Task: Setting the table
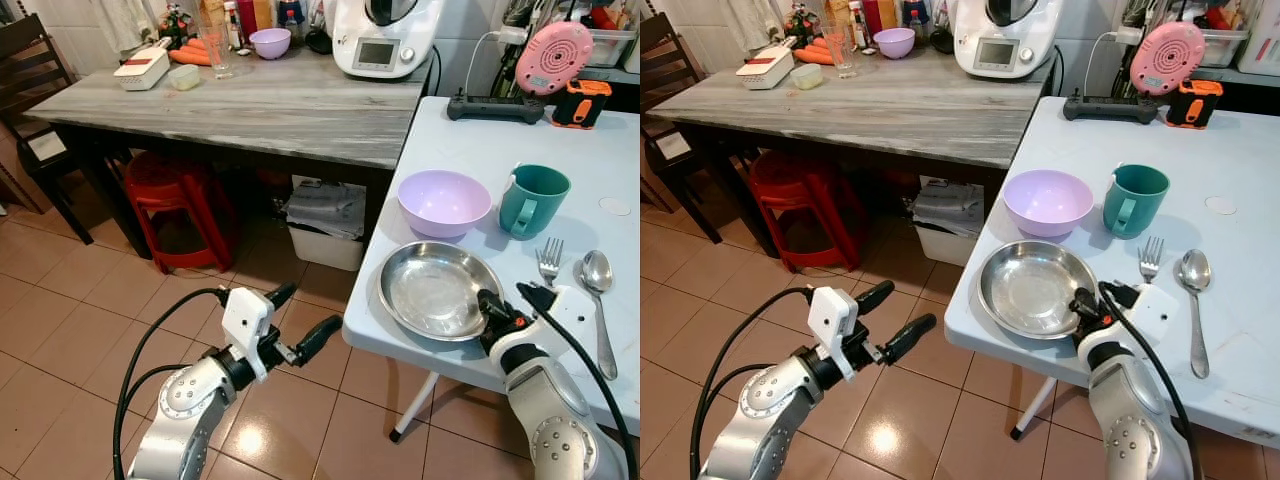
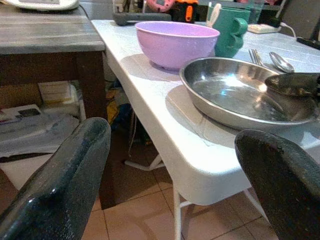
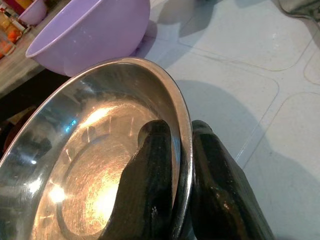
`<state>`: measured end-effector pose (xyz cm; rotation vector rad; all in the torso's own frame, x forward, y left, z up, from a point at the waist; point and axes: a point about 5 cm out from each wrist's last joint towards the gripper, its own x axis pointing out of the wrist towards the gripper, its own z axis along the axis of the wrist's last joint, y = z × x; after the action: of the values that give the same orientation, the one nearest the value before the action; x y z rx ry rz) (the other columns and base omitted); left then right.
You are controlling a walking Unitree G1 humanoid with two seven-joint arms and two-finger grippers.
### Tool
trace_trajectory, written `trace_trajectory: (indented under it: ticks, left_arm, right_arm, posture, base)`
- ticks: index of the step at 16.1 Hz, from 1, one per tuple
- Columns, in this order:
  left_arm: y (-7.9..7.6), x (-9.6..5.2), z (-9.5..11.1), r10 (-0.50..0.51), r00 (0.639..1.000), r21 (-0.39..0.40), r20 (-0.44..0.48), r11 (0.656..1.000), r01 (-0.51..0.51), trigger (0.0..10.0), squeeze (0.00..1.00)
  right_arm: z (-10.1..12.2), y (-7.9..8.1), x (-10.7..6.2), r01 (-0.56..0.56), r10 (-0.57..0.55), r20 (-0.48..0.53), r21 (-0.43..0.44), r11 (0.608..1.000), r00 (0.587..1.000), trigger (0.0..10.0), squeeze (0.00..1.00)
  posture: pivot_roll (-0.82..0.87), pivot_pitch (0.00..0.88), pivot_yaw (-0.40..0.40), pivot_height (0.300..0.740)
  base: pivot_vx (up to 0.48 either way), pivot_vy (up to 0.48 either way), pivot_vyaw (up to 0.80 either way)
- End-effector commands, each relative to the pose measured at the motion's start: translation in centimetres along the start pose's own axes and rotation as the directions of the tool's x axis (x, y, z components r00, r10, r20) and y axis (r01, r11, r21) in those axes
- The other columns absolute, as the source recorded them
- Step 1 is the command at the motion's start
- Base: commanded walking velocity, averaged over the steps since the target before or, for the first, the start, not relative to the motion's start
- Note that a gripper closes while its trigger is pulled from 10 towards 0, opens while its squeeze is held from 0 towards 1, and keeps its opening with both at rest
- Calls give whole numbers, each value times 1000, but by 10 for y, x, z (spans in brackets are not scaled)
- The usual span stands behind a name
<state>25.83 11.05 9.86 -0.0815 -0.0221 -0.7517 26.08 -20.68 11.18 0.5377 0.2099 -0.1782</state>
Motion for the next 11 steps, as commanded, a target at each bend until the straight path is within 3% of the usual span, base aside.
trace_trajectory:
  ticks: [1, 4, 5, 9, 11]
  left_arm:
    - [8, -5, 0, 59, 998, 21, 1, 998, -59, 10000, 0]
    - [29, -6, -5, 267, 963, 1, -44, 964, -267, 10000, 0]
    - [33, -6, -6, 304, 951, -2, -53, 952, -305, 10000, 0]
    - [44, -4, -6, 394, 917, -50, -52, 917, -397, 10000, 0]
    - [46, 0, -3, 393, 919, -39, -40, 918, -394, 10000, 0]
  right_arm:
    - [-14, -9, -1, 58, -58, -66, 7, 998, 996, 0, 0]
    - [-5, -6, -5, 71, -70, 23, -24, 997, 997, 275, 0]
    - [-3, -4, -6, 67, -66, 36, -33, 997, 997, 9882, 0]
    - [2, -2, -8, 82, -71, 97, -123, 989, 993, 10000, 0]
    - [4, 1, -8, 81, -65, 121, -136, 987, 991, 10000, 0]
  posture:
    - [-134, 61, 84, 740]
    - [-131, 57, 88, 740]
    - [-131, 57, 88, 740]
    - [-135, 54, 99, 740]
    - [-138, 54, 102, 740]
  base:
    - [0, 0, 0]
    - [0, 0, 0]
    - [0, 0, 0]
    - [0, 0, 0]
    - [0, 0, -800]
